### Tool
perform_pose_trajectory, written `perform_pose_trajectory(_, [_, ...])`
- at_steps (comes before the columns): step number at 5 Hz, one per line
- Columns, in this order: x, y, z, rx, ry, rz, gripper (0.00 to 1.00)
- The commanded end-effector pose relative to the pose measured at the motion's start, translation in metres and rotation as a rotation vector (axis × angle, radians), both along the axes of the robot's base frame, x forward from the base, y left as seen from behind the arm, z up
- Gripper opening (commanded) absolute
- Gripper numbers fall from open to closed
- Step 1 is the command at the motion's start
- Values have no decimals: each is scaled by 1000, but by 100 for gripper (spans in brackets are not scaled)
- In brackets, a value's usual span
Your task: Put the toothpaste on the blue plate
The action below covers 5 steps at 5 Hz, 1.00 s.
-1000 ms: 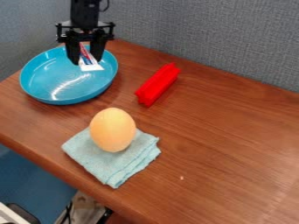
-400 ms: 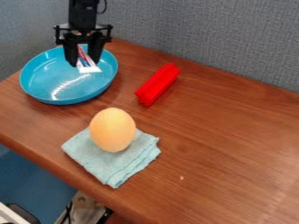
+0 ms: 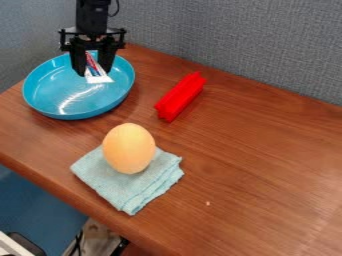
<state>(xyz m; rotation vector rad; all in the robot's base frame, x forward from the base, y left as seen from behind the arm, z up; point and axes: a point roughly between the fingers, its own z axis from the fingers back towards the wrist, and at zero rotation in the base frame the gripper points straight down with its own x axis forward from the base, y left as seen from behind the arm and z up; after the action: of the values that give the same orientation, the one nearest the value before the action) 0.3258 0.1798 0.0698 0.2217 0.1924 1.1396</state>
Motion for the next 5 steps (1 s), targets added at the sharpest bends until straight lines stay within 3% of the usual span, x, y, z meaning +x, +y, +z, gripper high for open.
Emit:
perform_pose_trajectory(1, [2, 14, 15, 31, -42, 19, 0])
perform_pose_trajectory(3, [2, 18, 12, 26, -36, 22, 0])
perform_pose_trajectory(4, [-1, 19, 13, 20, -34, 11, 100])
perform_pose_trajectory(5, [-3, 21, 15, 14, -35, -5, 100])
